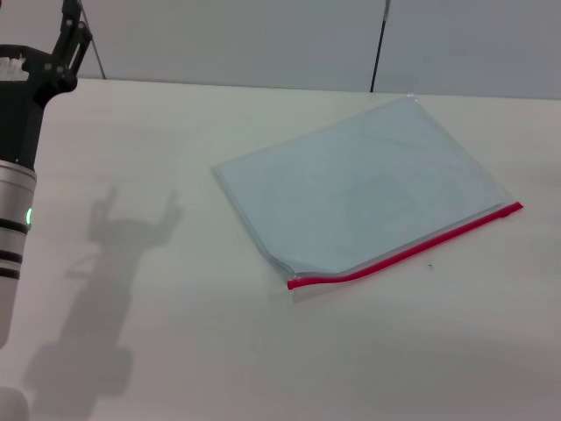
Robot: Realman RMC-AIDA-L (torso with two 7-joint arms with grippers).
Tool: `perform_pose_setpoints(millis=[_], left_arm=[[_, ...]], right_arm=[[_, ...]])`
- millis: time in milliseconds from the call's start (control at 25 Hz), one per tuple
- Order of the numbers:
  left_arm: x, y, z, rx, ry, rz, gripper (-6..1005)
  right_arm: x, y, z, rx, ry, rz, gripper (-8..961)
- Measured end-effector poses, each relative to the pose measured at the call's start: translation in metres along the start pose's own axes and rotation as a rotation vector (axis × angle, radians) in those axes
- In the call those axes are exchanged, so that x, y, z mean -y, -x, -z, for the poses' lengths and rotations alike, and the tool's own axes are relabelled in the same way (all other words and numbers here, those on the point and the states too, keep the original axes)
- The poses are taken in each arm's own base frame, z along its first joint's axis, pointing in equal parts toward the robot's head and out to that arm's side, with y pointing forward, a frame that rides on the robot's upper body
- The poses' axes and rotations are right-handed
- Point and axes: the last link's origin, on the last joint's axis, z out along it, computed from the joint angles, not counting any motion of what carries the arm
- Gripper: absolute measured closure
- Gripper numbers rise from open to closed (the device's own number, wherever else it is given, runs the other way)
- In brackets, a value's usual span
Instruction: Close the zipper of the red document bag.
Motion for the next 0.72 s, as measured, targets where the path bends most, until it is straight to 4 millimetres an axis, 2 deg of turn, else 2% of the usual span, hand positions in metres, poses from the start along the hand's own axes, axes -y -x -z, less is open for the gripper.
perform_pose_setpoints(millis=[720], left_arm=[[-0.0019, 0.0002, 0.0002, 0.002, 0.011, 0.001, 106]], right_arm=[[0.0008, 0.0004, 0.0016, 0.002, -0.001, 0.002, 149]])
